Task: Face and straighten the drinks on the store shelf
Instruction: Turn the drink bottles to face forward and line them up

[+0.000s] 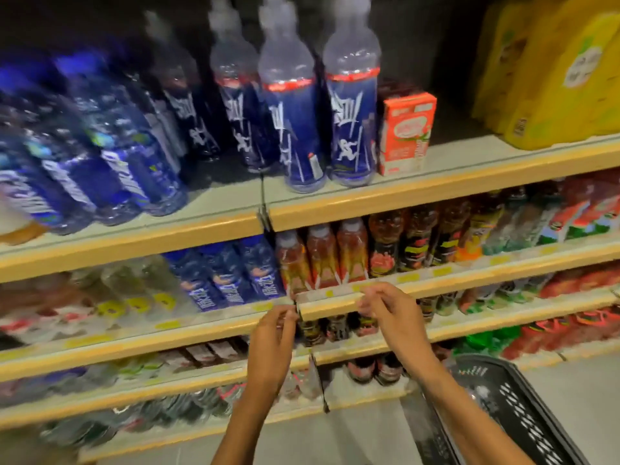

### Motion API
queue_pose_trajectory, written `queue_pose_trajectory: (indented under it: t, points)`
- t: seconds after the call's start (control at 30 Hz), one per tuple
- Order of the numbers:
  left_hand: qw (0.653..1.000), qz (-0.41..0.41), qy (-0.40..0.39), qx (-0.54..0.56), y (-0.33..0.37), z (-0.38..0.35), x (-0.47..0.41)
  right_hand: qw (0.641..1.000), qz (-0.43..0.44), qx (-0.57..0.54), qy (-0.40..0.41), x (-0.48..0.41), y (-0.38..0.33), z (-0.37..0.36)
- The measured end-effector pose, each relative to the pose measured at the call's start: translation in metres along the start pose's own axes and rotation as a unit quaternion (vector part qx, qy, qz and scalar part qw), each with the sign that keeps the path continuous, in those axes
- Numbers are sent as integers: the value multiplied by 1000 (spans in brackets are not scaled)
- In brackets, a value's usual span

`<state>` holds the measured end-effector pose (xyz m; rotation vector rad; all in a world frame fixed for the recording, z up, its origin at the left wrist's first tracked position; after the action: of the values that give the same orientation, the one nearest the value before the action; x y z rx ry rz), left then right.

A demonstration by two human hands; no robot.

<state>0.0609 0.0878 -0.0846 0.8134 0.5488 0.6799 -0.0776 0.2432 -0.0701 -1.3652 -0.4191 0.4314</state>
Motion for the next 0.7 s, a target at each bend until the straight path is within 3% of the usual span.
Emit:
queue_pose_trajectory:
  t: [0.17, 0.3, 0.47, 0.63, 0.7]
  points:
    - [984, -93, 141, -57, 4, 120, -33, 984, 153, -60, -66, -11, -109, -96]
    - [933, -236, 232, -144, 23, 187, -62, 961, 249, -83, -83, -20, -173, -152]
    - [840, -402, 173, -320, 31, 189, -108, 965, 262, -10, -30, -85, -215, -201]
    - [777, -503, 70, -372, 31, 169, -141, 976, 188, 105, 9, -158, -214, -231]
    - [757, -526, 51, -385, 28, 166, -147, 973, 202, 109, 10, -176, -213, -242]
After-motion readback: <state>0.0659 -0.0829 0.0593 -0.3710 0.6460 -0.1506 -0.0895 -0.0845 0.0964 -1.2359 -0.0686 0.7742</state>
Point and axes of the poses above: each hand's wrist, its own x-axis away from the middle knuckle, its own z-axis out of the back of the hand, y = z × x, the point moved 5 cm from there along -x, towards the middle knuckle, and after that the axes turned 4 degrees about -x, right-handed, at the moved point
